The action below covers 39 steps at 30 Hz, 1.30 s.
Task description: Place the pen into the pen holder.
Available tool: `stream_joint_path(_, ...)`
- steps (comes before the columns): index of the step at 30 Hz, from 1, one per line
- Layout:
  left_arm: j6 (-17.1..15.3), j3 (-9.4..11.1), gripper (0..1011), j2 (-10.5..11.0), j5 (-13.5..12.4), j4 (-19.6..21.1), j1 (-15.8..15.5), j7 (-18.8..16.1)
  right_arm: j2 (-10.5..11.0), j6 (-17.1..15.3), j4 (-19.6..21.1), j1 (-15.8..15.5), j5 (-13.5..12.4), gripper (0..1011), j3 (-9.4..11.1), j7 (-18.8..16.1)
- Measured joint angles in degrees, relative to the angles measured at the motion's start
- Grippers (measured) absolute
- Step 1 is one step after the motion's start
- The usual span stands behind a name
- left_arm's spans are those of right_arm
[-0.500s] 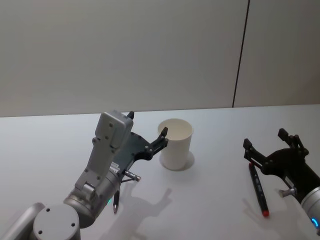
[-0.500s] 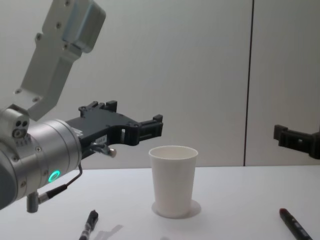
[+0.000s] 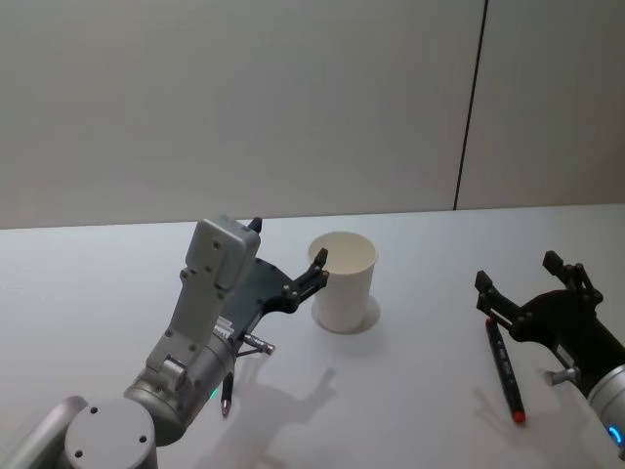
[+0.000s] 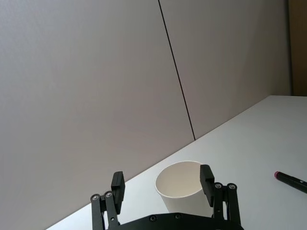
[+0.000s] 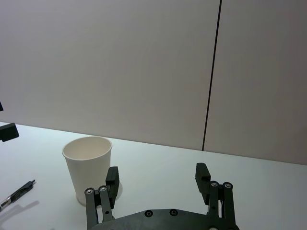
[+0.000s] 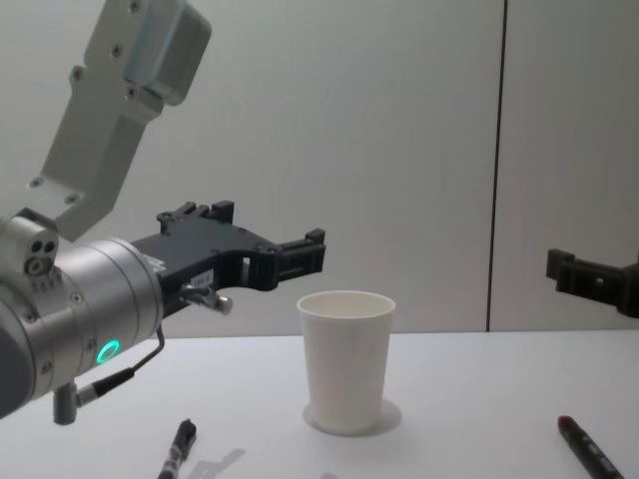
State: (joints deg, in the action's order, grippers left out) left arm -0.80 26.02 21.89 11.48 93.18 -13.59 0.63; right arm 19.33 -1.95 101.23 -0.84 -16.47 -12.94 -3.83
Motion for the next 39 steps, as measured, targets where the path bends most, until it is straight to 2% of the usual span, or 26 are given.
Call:
stream_joint_path(34,0.0,0.0,1000,0.0,0.0,0.0,0.0,0.0,0.02,0.0,0.0,-0.01,-0.03,1002,0.03,-0.01)
stream_joint_path(39,0.0,0.0,1000,0.0,0.0,0.0,0.0,-0.01,0.35,-0.15,0.0,-0.09,-1.17,1002,0.46,-0.31)
